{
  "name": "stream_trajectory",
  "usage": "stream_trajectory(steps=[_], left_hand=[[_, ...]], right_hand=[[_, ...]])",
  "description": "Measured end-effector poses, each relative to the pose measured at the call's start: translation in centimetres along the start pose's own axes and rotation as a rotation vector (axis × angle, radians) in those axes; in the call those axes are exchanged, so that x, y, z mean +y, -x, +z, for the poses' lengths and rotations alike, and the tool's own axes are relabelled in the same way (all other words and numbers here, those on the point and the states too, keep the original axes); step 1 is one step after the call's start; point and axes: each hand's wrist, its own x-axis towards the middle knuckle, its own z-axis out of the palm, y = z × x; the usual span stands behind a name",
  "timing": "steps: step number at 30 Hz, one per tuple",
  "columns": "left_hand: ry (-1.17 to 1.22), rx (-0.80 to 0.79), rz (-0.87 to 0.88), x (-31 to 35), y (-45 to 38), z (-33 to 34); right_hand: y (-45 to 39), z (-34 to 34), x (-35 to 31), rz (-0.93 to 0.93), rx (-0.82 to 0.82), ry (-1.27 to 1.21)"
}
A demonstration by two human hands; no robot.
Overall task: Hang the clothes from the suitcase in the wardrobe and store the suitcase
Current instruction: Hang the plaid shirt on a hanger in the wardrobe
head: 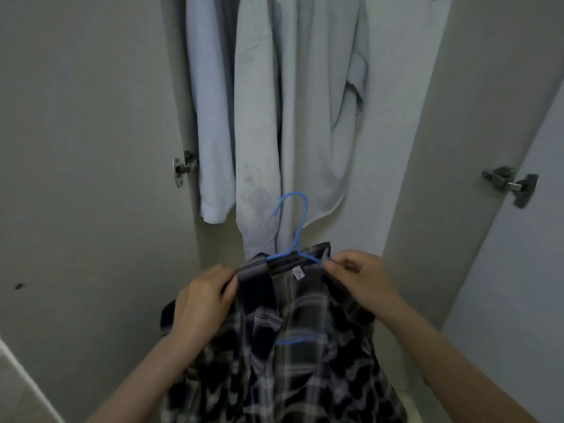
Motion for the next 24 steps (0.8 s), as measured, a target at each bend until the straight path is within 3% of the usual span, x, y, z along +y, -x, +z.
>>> stream_trajectory(steps=[2, 3, 6, 8, 11, 14, 18, 24], left_hand=[[0.047, 0.012, -0.006, 0.0, -0.1, 0.2], [0.094, 0.015, -0.019, -0.2, -0.1, 0.1], [0.257, 0.024, -0.069, -0.7, -0.7, -0.6], [0.340, 0.028, -0.076, -0.6, -1.2, -1.0], [0.344, 0.018, -0.038, -0.6, -1.6, -1.2], [0.389, 0.019, 0.011, -0.3, -1.7, -1.0], [0.536, 0.171, -0.042, 0.9, -1.1, -0.8], [0.257, 0.193, -0.095, 2.9, -2.0, 1.4]], right_hand=[[0.9, -0.2, -1.1, -0.031, -0.278, -0.010], [1.3, -0.7, -1.4, -0.094, -0.334, 0.031], [0.7, -3.2, -0.4, -0.287, -0.037, 0.319], [0.2, -4.1, 0.5, -0.268, -0.076, 0.450], [0.2, -3.9, 1.3, -0.154, -0.231, 0.348], [0.3, -3.8, 1.8, -0.136, -0.113, 0.233], [0.2, -4.1, 1.8, -0.133, -0.038, 0.190], [0.2, -3.9, 1.1, -0.110, -0.018, 0.084]])
